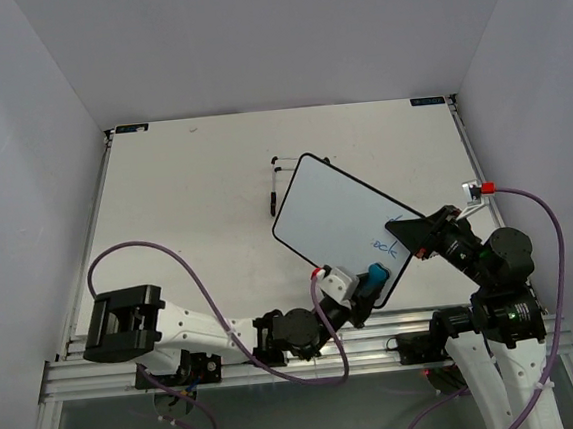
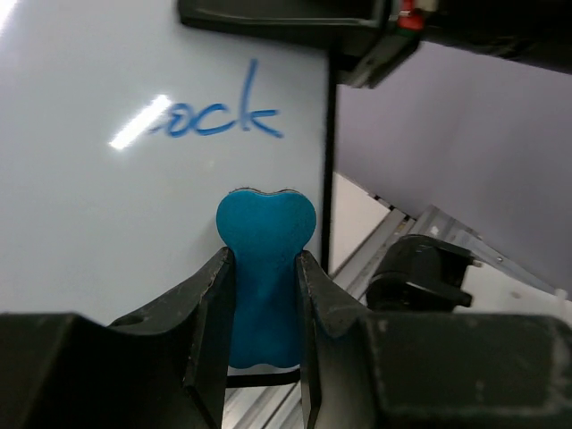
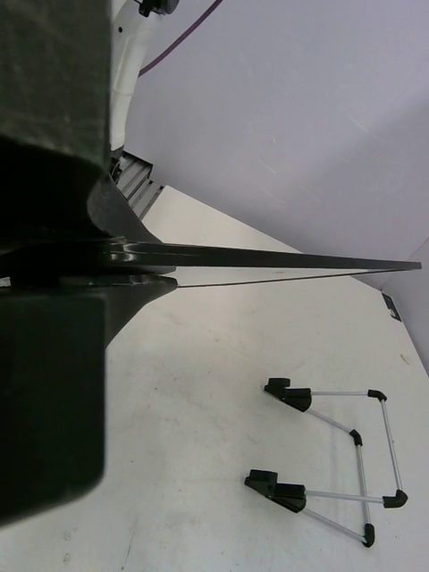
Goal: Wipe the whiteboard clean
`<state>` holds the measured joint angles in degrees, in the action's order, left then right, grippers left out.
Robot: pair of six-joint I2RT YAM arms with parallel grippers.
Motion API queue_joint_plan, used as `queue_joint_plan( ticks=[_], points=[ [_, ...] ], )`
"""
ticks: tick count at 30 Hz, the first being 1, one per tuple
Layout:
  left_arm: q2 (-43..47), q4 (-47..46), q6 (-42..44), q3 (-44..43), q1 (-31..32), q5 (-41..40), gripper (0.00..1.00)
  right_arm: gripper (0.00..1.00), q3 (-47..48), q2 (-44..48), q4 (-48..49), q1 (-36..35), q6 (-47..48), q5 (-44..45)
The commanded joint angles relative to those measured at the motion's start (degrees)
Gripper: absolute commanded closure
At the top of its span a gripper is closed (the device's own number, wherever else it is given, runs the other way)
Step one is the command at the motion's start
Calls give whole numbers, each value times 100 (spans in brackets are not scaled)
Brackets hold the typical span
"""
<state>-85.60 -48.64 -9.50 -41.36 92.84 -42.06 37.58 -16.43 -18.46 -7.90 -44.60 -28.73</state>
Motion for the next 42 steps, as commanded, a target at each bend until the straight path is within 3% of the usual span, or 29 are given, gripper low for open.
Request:
queue_joint_plan(
  ticks=[1, 5, 7, 10, 14, 20, 25, 32, 38, 42],
  points=[
    [-509, 206, 167, -494, 217, 260, 100, 92, 249, 210, 1301, -115, -1367, -757],
    [-563, 407, 273, -601, 60, -266, 100, 92, 486, 210, 959, -115, -1131, -678],
    [-370, 1310, -112, -793, -194, -232, 100, 92, 592, 201, 792, -106, -920, -660],
    [-186, 1883, -220, -856, -713, -161, 100, 92, 654, 219, 747, -115, -857, -730],
    [52, 2157, -201, -812, -1476, -66, 100, 92, 663, 184, 774, -106, -735, -932],
    [299, 2166, 44, -706, -1997, 207, 100, 92, 733, 113, 756, -106, -673, -1134],
    [176, 2166, -17, -829, -1945, 918, 100, 92, 628, 131, 887, -115, -717, -1117],
    [-378, 2262, 106, -1382, -1059, 1042, 100, 92, 671, 96, 818, -115, -542, -968],
    [-1011, 3711, -552, -2445, -627, 1226, 100, 92, 610, 148, 967, -106, -427, -889],
    [-1081, 4309, -1027, -2639, -512, 1279, 100, 92, 645, 96, 923, -115, -348, -845]
  ],
)
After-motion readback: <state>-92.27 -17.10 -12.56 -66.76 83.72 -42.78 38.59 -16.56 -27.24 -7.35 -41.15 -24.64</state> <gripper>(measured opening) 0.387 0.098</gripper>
